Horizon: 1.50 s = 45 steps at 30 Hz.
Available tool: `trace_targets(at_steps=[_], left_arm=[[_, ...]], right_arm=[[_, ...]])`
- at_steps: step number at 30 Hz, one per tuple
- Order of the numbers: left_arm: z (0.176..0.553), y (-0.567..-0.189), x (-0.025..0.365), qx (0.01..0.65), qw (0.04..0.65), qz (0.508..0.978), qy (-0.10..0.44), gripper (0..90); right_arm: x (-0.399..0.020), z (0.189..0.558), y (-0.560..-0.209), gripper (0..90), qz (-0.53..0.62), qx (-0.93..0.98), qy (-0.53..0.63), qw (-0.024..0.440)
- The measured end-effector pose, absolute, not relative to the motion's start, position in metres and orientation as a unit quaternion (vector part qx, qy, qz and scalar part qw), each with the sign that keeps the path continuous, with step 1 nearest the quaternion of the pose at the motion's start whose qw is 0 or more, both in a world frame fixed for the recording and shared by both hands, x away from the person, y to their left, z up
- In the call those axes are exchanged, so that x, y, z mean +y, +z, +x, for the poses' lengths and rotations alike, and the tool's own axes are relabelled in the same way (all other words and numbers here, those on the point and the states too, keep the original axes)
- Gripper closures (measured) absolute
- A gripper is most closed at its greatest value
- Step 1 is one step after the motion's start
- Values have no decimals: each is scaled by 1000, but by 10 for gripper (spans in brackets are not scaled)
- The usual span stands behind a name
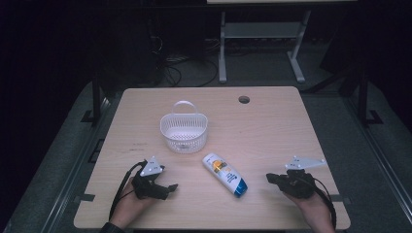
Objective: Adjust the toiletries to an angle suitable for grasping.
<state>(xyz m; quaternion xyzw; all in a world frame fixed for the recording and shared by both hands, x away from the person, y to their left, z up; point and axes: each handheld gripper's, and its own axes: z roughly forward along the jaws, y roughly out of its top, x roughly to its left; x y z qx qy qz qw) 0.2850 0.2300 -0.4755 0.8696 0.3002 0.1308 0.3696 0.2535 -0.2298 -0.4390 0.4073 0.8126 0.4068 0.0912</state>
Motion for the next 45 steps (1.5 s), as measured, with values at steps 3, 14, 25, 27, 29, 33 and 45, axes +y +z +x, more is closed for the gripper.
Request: trace_targets(at_steps=[3,14,25,27,29,33,45], left_arm=[[285,-476,230,300,370,869,130,129],[285,-476,230,302,372,868,130,129],[285,-476,230,302,371,868,131,129],[285,-476,230,301,370,869,131,129],[285,-476,230,301,370,869,130,129],[285,-476,230,300,369,870,131,129],[285,-475,230,300,369,870,130,129]], right_arm=[[-224,252,-436,894,394,817,413,88],[-197,251,-427,893,362,825,427,74],[-162,253,-427,885,326,837,436,49],[-155,253,-428,886,320,840,435,45],[-148,253,-429,891,314,844,433,40],[-136,252,-432,894,304,850,430,30],[-124,248,-447,895,295,864,407,15]])
